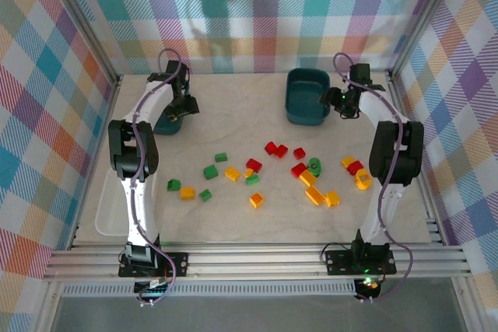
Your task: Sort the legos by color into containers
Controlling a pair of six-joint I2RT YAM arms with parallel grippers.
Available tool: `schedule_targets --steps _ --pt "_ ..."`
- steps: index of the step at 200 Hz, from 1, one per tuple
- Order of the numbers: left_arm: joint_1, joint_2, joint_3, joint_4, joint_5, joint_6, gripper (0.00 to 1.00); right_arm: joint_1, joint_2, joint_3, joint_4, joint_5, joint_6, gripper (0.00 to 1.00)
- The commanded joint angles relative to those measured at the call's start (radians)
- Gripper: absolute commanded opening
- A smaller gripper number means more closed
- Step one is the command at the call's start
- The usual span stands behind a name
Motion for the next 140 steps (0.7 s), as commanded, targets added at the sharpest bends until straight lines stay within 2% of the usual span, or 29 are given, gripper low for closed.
schedule_targets --steps 1,25,43,71,107,140 --pt "-0.001 0.009 0.026 -0.050 -0.046 0.033 0.66 0.013 0.043 0.052 -0.067 -0.002 -0.022 0.65" --pt "-0.001 0.021 0.029 -0.047 -0.036 0.051 0.65 0.029 0.069 0.072 -0.077 0.018 -0.037 0.59" --pt "-0.002 0.037 0.031 -0.041 -0.019 0.061 0.60 0.037 0.081 0.075 -0.071 0.039 -0.037 0.50" --pt "-0.016 0.055 0.029 -0.033 -0.005 0.082 0.47 0.052 0.088 0.070 -0.065 0.084 -0.035 0.34" --pt "-0.050 0.062 0.027 -0.027 -0.015 0.115 0.24 0.072 0.066 0.054 -0.057 0.133 -0.030 0.17" --pt "-0.090 0.059 0.042 -0.022 -0.007 0.120 0.15 0.099 0.000 -0.010 -0.030 0.158 -0.016 0.07"
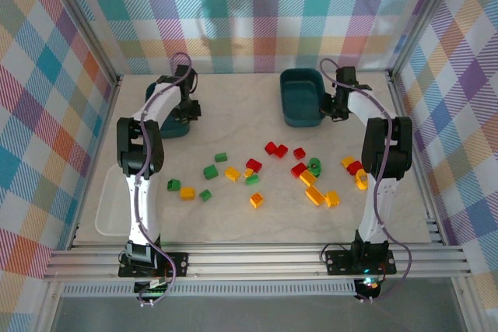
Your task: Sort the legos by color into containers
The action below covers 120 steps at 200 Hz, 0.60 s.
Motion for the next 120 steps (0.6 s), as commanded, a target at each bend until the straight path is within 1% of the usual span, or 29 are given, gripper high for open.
schedule_targets --steps 1,35,50,76,104,120 --pt "-0.041 -0.004 0.034 -0.016 0.012 0.013 0.14 0.026 -0.066 -0.047 0.006 0.038 0.011 0.07" --pt "-0.127 0.022 0.093 0.001 0.054 -0.023 0.07 0.064 -0.141 -0.140 0.034 0.023 0.064 0.03" --pt "-0.175 0.049 0.140 0.008 0.066 -0.043 0.06 0.078 -0.166 -0.173 0.039 0.004 0.102 0.01" --pt "-0.256 0.118 0.243 0.007 0.110 -0.087 0.06 0.110 -0.191 -0.214 0.042 0.024 0.146 0.01" --pt "-0.307 0.200 0.349 -0.005 0.160 -0.147 0.06 0.117 -0.178 -0.212 0.033 0.013 0.169 0.01" --pt "-0.328 0.219 0.364 0.002 0.193 -0.180 0.06 0.120 -0.175 -0.213 0.031 0.005 0.181 0.01"
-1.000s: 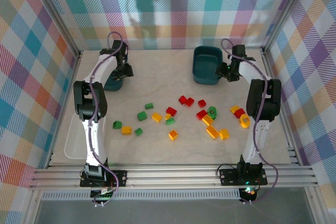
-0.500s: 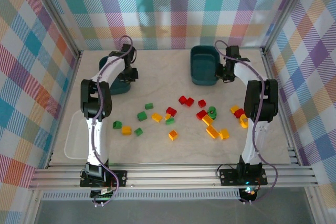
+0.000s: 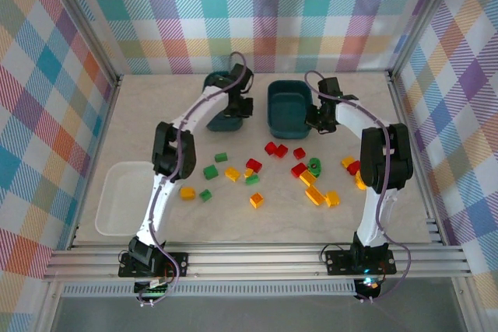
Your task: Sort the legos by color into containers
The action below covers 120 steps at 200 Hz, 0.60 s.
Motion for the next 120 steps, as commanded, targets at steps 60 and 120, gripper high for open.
schedule_targets --steps 60,120 --pt "-0.046 -0.022 0.018 0.015 0.195 -0.163 0.83 0.005 -0.017 0.003 0.007 -0.025 0.058 0.01" --pt "0.038 -0.445 -0.229 -0.008 -0.021 -0.188 1.00 0.005 -0.012 0.016 0.011 -0.034 0.046 0.01"
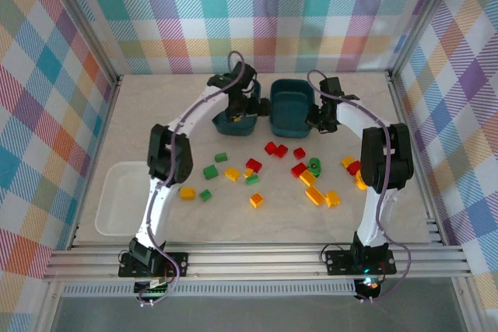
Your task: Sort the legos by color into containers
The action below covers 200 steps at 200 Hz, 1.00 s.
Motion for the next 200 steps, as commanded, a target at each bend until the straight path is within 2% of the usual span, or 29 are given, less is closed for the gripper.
schedule_targets --steps 1,17,27,57,84,129,150,171,200 --pt "0.060 -0.284 -0.118 -0.016 -0.147 -0.050 1.00 0.006 -0.012 0.017 0.009 -0.026 0.008 0.01" --pt "0.123 -0.431 -0.299 -0.048 -0.252 -0.133 1.00 0.006 -0.012 0.013 0.015 -0.034 0.007 0.01" --pt "0.166 -0.533 -0.453 -0.039 -0.280 -0.191 1.00 0.006 -0.012 0.012 0.019 -0.042 0.007 0.01" --pt "0.299 -0.803 -0.905 -0.005 -0.273 -0.279 1.00 0.006 -0.003 0.010 0.035 -0.054 -0.001 0.01" --pt "0.384 -0.938 -1.128 -0.013 -0.236 -0.249 0.99 0.006 0.011 0.016 0.037 -0.074 -0.010 0.02" --pt "0.458 -1.025 -1.281 0.027 -0.237 -0.228 0.93 0.006 0.011 0.015 0.034 -0.080 -0.031 0.02" --pt "0.462 -0.988 -1.304 0.079 -0.214 -0.221 0.85 0.006 0.004 0.007 0.036 -0.073 -0.036 0.02" --pt "0.469 -0.927 -1.303 0.124 -0.203 -0.207 0.72 0.006 -0.005 -0.007 0.040 -0.074 -0.035 0.02" --pt "0.472 -0.891 -1.280 0.122 -0.299 -0.194 0.59 0.006 -0.018 -0.034 0.050 -0.080 -0.029 0.02"
